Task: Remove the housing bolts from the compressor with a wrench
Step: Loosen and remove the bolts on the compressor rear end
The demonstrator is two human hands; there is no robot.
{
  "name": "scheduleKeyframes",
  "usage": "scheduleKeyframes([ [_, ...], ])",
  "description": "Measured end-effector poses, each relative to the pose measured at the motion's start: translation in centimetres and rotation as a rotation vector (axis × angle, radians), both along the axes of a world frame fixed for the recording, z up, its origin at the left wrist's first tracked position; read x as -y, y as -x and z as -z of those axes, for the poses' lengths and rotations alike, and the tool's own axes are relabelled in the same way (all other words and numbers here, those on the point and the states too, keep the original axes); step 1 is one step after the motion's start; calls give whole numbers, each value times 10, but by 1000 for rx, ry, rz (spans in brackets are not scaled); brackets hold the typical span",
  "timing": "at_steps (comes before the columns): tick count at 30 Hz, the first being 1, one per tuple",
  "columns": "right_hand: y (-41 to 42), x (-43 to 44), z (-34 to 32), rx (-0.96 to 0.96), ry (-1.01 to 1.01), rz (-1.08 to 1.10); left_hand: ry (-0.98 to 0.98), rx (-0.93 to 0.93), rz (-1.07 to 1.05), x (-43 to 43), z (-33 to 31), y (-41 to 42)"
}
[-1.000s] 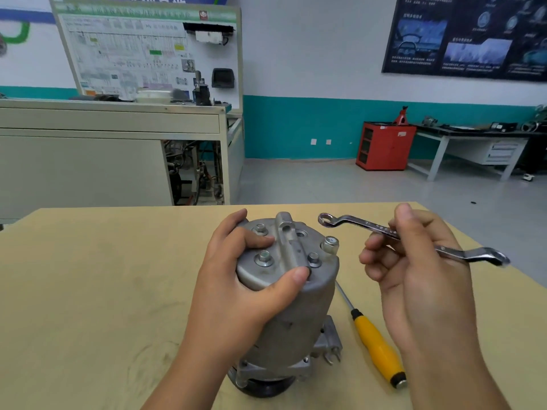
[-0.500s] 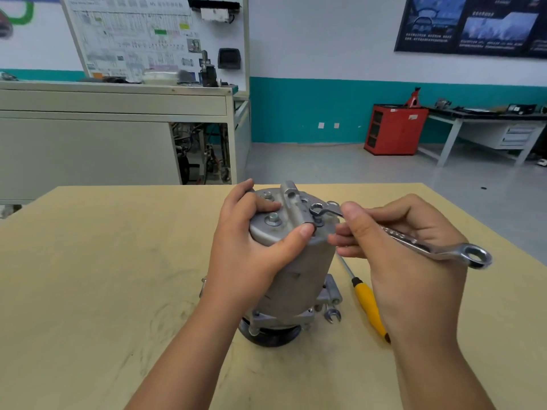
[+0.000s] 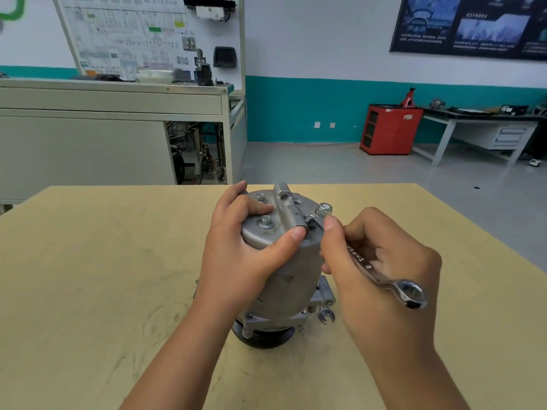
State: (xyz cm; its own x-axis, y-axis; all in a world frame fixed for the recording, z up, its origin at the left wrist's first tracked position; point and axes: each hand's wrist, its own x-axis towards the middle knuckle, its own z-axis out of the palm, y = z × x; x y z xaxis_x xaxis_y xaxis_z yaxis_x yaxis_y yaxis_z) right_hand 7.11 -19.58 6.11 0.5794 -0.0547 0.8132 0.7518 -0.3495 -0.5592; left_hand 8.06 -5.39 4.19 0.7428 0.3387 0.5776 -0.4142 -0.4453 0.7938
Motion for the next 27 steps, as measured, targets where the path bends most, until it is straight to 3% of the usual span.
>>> scheduleKeyframes([
  [6,-14,18,-2,-291,-202,-251,14,-2,10,-2,1,0],
  [13,-68,39,-8,-862,-427,-687,18,-31,70,-7,0,-2],
  [18,-95,11,-7,-884,-519,-641,23,-35,84,-7,-1,-1],
  [27,-119,-20,-25,-962,-166,-651,25,-41,96,-9,-2,0],
])
